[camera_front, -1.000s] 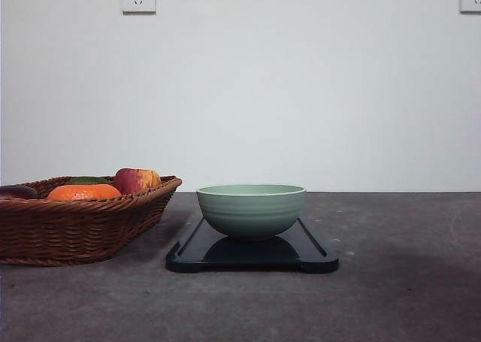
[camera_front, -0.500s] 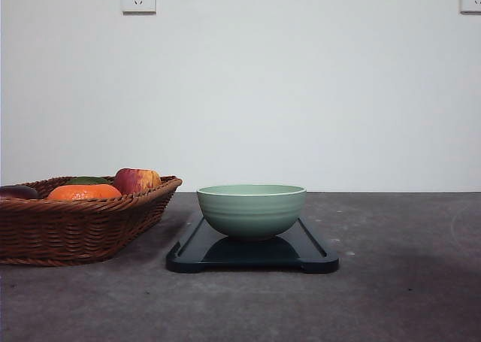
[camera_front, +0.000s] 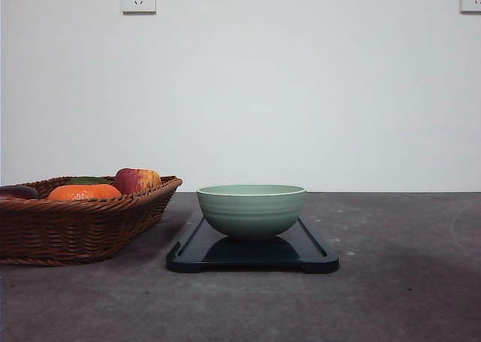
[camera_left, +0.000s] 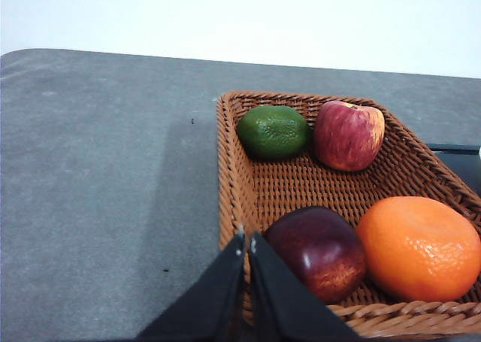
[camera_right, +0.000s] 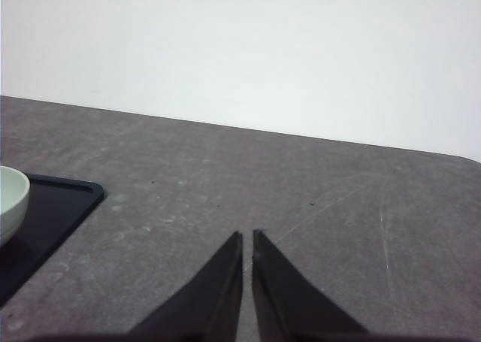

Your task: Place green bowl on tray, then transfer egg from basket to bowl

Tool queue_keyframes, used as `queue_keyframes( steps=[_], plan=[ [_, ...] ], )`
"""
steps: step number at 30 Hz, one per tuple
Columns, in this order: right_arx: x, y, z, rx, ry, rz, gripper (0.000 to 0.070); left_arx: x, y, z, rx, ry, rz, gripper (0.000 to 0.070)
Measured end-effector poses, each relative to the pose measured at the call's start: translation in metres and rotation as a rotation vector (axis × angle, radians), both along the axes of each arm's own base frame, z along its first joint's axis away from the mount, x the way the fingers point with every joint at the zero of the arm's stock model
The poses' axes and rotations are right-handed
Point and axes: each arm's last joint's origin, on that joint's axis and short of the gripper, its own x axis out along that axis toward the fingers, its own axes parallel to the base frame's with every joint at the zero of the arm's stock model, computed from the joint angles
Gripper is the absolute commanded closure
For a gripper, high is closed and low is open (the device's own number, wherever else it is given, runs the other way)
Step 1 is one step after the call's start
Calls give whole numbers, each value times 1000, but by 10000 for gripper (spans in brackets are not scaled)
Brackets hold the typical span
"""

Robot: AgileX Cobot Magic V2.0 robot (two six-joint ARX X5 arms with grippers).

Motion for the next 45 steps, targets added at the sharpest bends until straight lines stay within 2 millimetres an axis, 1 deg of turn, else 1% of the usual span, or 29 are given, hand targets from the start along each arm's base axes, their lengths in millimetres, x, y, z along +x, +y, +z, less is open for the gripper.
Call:
queue_keyframes(
  steps=[45],
  plan=[
    [0,0,0,0,0,0,685,0,0,0,0,0,0,700]
  ],
)
